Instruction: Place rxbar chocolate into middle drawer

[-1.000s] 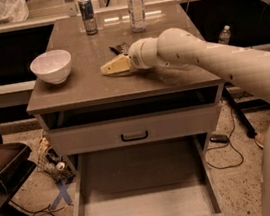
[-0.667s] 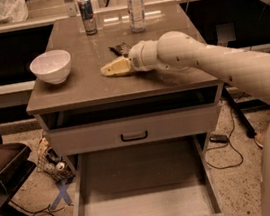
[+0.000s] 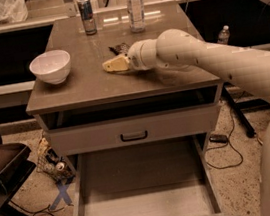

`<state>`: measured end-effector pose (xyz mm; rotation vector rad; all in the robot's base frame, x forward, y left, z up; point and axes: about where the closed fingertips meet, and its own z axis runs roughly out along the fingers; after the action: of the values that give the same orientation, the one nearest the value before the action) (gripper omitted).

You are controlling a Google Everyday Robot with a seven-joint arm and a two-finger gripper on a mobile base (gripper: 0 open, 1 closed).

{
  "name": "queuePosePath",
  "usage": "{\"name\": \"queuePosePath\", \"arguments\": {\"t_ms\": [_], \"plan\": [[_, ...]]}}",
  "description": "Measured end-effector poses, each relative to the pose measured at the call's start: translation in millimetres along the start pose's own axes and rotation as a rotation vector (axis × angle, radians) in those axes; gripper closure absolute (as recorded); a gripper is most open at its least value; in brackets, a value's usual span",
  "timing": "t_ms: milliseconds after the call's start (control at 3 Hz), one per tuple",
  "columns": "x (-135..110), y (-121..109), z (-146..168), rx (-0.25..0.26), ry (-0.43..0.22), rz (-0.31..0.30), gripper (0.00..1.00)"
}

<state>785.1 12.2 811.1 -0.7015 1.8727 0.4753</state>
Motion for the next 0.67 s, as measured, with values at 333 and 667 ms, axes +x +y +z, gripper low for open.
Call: {"name": "queuePosePath", "arguments": {"t_ms": [333,667], "plan": [[-3.2,0.0,-1.4,0.0,0.0,0.0,0.88],[-6.6,0.2,-2.7,0.0,0.0,0.0,1.0]]}}
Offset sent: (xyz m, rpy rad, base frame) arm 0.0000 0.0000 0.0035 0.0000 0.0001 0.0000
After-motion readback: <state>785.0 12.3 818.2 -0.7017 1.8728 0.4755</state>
